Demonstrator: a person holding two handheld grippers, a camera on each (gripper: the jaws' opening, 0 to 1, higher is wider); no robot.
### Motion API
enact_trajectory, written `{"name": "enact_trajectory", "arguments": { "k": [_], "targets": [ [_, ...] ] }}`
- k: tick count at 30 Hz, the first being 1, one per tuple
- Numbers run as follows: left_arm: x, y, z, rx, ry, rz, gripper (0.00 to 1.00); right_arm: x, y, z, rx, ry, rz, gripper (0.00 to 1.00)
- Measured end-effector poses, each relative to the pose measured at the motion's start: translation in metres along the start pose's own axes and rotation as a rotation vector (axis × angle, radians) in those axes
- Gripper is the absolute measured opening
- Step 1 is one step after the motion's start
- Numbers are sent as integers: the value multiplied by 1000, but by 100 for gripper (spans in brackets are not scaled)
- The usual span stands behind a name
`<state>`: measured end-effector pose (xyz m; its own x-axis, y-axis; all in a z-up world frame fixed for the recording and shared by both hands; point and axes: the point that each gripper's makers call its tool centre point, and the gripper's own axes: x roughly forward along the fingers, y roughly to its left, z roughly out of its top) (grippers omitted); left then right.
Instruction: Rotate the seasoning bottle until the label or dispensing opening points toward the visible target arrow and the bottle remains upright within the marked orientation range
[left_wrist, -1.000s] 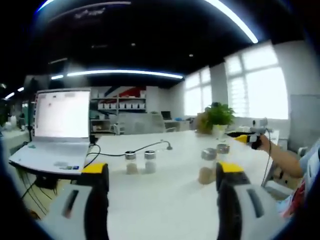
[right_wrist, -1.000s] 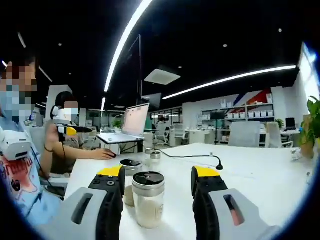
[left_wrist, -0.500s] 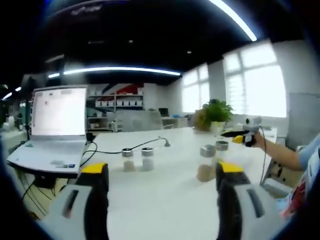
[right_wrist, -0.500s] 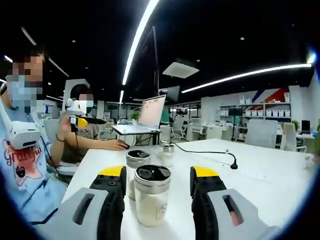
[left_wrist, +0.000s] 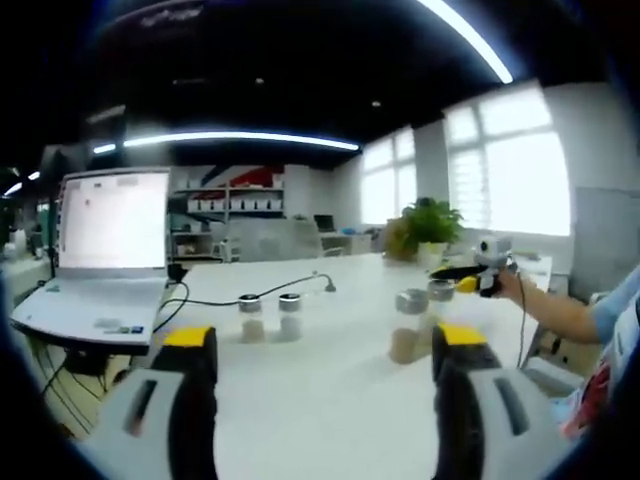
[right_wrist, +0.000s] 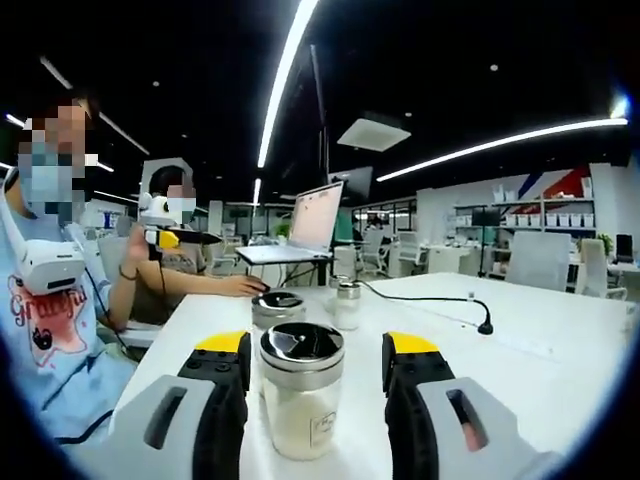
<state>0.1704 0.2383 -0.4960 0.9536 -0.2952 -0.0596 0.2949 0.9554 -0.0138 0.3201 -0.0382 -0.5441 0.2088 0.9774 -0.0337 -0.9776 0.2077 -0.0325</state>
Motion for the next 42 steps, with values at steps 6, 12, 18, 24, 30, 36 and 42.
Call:
{"name": "enact_trajectory", "arguments": {
  "k": [6, 12, 18, 24, 30, 36, 42],
  "targets": [
    [-1, -1, 3, 0, -14, -2, 94, 7, 0, -6, 26, 5, 22, 51],
    [-1, -1, 1, -8, -5, -3, 94, 12, 1, -10, 13, 17, 25, 48],
    [-1, 0, 1, -9, -5, -4, 94, 13, 3, -16, -17, 43, 31, 45],
    [-2, 2, -1, -13, 1, 4, 94, 12, 9, -16, -6, 33, 46, 39],
    [-2, 2, -1, -13, 4, 4, 94, 11, 10, -16, 8, 32, 42, 38],
    [-2, 3, -2, -14, 5, 8, 94, 11, 10, -17, 33, 32, 35, 38],
    [-2, 4, -3, -15, 7, 11, 94, 11, 8, -18, 56, 38, 23, 38]
  ]
}}
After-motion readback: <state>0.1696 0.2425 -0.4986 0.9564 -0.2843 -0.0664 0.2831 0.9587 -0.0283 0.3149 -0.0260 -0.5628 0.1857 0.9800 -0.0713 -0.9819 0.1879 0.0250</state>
